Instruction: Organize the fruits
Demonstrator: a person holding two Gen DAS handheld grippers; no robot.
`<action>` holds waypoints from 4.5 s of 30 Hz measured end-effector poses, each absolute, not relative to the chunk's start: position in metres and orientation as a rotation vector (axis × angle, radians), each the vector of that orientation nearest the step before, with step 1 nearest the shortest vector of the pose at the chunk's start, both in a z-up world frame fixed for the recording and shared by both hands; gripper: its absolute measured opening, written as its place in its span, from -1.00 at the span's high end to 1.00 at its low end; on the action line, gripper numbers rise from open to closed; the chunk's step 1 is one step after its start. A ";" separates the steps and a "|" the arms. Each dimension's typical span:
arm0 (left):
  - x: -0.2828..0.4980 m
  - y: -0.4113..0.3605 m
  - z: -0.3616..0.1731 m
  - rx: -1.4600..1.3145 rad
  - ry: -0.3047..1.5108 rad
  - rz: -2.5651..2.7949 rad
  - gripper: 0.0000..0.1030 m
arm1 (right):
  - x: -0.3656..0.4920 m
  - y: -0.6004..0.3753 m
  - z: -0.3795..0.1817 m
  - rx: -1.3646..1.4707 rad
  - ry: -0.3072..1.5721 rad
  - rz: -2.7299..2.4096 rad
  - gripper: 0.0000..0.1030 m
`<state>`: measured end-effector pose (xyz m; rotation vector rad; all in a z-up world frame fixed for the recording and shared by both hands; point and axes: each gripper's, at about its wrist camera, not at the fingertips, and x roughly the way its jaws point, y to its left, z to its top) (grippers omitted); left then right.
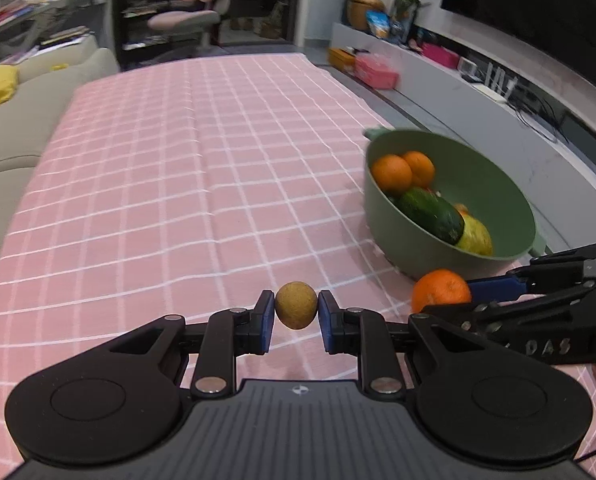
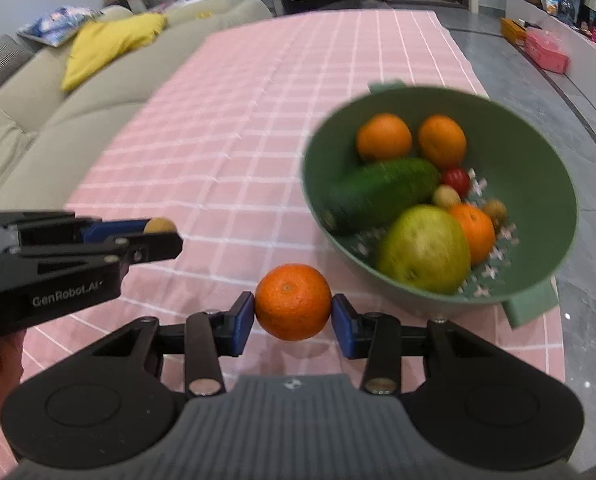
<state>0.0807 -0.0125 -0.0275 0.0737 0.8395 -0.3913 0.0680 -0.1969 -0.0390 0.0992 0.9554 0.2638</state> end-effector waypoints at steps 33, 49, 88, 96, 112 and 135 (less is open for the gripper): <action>0.100 -0.130 0.025 0.192 0.817 -0.483 0.50 | 0.098 -0.302 0.009 0.259 0.804 0.062 0.24; 0.127 -0.194 -0.009 0.271 0.878 -0.564 0.50 | 0.121 -0.325 -0.004 0.271 0.836 0.011 0.24; 0.080 -0.142 0.028 0.104 1.007 -0.148 -0.69 | 0.057 -0.308 0.033 0.094 0.947 0.027 -0.49; 0.071 -0.152 0.031 0.111 1.007 -0.132 -0.69 | 0.047 -0.317 0.038 0.109 0.937 0.034 -0.49; 0.066 -0.162 0.040 0.143 0.995 -0.117 -0.70 | 0.045 -0.323 0.041 0.133 0.926 0.041 -0.49; 0.063 -0.169 0.047 0.165 0.993 -0.111 -0.70 | 0.043 -0.329 0.046 0.155 0.918 0.042 -0.49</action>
